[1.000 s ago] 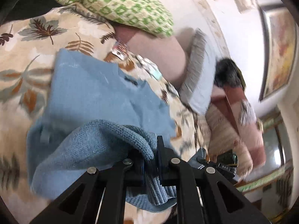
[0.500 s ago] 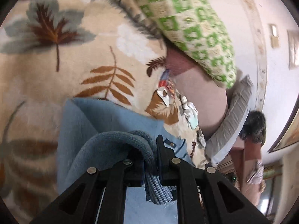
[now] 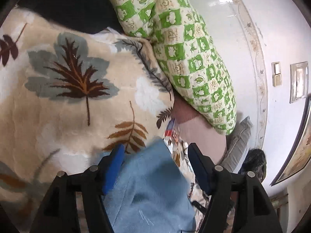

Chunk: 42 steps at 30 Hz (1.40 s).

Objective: Fold small clothes

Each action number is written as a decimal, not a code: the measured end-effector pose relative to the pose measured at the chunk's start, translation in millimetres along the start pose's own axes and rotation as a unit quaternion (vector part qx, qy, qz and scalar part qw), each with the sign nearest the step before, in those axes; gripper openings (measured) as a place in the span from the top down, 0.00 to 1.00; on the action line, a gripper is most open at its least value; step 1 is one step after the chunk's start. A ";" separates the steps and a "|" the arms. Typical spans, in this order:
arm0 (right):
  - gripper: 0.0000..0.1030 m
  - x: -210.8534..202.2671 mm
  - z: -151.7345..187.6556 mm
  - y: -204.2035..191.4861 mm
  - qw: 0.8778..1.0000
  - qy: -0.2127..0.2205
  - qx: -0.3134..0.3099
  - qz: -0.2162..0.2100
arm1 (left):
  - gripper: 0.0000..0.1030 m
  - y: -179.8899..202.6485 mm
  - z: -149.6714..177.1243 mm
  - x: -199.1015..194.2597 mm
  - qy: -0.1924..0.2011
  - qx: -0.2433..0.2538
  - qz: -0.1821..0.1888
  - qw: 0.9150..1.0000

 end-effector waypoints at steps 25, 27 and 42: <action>0.85 -28.0 6.4 -21.3 0.991 0.028 -0.125 0.043 | 0.33 -55.2 118.3 -51.0 -0.012 0.153 -0.233 0.960; 0.85 -43.3 -9.5 -6.3 0.991 0.074 -0.099 0.056 | 0.34 -55.4 117.9 -53.5 -0.011 0.145 -0.229 0.962; 0.84 -100.8 36.3 39.3 0.983 0.172 0.054 0.032 | 0.31 -74.2 87.5 -110.5 -0.003 0.134 -0.235 0.963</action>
Point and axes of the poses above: each gripper's, at about its wrist camera, not at the fingertips, and x roughly the way its jaws point, y to its right, z to its underside, the point moved 9 cm from there along x, roughly the way its jaws point, and after that the axes turned 3 degrees about y, right-handed, at the moved point
